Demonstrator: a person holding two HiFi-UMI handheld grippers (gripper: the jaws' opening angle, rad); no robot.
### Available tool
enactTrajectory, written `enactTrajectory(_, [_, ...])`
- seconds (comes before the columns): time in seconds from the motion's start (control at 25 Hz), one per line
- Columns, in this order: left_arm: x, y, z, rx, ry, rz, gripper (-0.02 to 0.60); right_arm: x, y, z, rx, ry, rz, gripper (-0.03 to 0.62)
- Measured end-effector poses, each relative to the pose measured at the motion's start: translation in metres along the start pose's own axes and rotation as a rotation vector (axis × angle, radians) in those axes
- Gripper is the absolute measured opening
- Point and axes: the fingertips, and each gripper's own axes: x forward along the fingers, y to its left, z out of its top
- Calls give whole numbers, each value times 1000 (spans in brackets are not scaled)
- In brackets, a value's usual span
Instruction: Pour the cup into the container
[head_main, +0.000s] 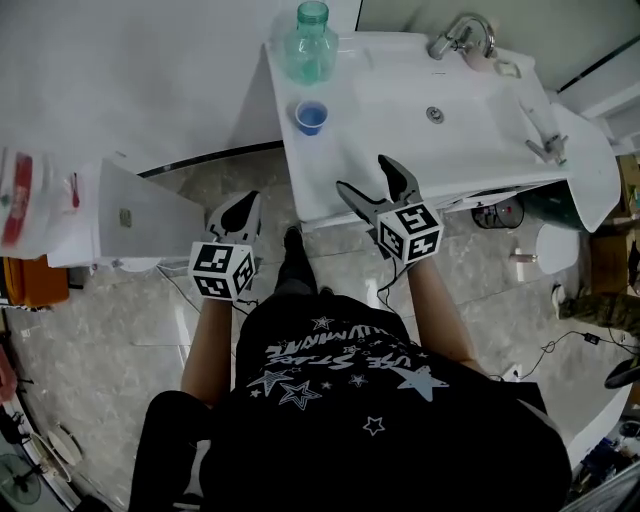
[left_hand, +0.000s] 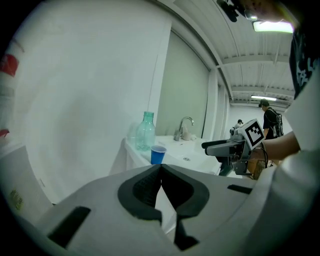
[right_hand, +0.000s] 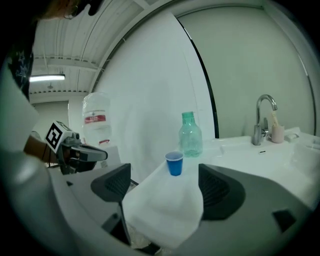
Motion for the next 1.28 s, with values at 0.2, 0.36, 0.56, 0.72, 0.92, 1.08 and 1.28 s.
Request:
enactTrajectory(0.2, [47, 31, 16, 1, 6, -6, 11, 40, -18, 11, -64, 12, 4, 420])
enactTrajectory(0.36, [78, 57, 24, 3, 18, -13, 11, 79, -25, 7, -129, 76, 37, 422])
enactTrajectory(0.56, [101, 77, 27, -14, 39, -31, 11, 117, -28, -8, -196, 163, 77, 420])
enactTrajectory(0.72, [114, 89, 27, -10, 57, -36, 11, 138, -31, -17, -253, 209, 94, 413])
enactTrajectory(0.92, [126, 101, 29, -16, 67, -38, 11, 156, -36, -24, -271, 257, 120, 399])
enactTrajectory(1.08, [137, 110, 30, -8, 77, -45, 11, 172, -40, -26, -297, 274, 139, 388])
enactTrajectory(1.28, [148, 116, 30, 15, 89, -57, 11, 185, -40, -27, -294, 275, 172, 382])
